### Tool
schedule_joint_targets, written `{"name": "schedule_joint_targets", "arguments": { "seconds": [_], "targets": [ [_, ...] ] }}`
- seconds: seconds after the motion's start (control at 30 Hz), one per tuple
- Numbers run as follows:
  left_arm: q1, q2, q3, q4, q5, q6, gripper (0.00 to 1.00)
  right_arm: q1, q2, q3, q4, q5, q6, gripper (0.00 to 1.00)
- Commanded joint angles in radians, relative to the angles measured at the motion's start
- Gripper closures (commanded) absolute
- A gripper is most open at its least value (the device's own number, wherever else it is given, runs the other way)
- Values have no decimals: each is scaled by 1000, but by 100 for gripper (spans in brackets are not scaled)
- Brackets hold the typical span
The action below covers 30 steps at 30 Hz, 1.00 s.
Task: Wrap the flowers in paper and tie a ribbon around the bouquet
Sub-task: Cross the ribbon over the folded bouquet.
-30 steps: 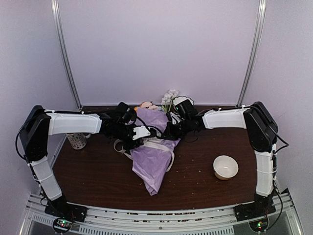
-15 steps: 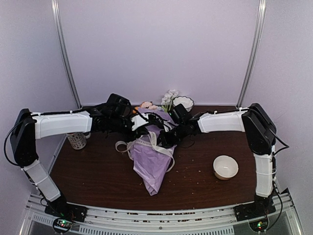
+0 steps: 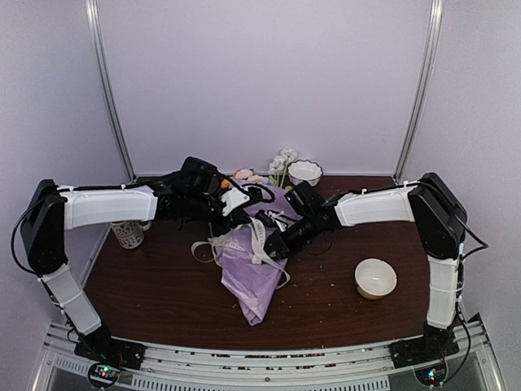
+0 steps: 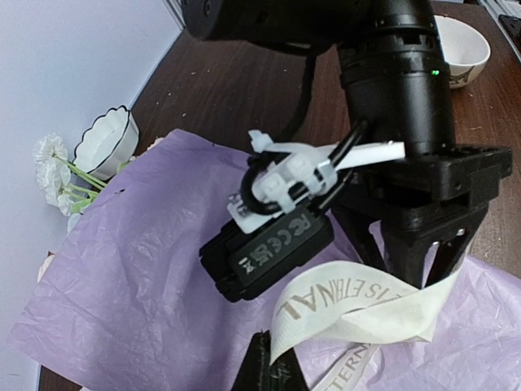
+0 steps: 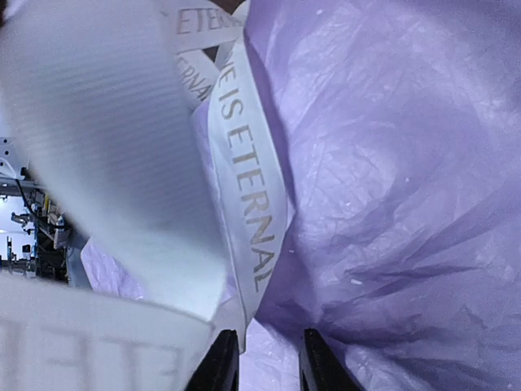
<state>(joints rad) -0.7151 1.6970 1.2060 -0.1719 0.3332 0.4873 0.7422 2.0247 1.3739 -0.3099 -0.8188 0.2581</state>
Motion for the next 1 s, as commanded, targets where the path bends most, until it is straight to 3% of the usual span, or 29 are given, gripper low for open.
{"name": "schedule_joint_targets", "arguments": {
  "seconds": [0.0,0.13,0.3,0.63,0.83,0.97],
  "targets": [
    [10,26,17,65,5,-26,100,3,-62,-4,-39,-67,-74,70],
    [25,53,24,86,5,-59,100,-4,-83,-7,-77,-28,-101,66],
    [32,75,30,106,16,-70,100,-51,-118,-59,13,24,-23,60],
    [65,220,94,159,46,-156,100,-87,-125,-69,120,149,115,62],
    [71,270,107,157,35,-181,100,-83,-246,-189,211,287,213,65],
    [74,271,88,167,44,-195,100,-44,-327,-294,319,292,219,62]
  ]
}}
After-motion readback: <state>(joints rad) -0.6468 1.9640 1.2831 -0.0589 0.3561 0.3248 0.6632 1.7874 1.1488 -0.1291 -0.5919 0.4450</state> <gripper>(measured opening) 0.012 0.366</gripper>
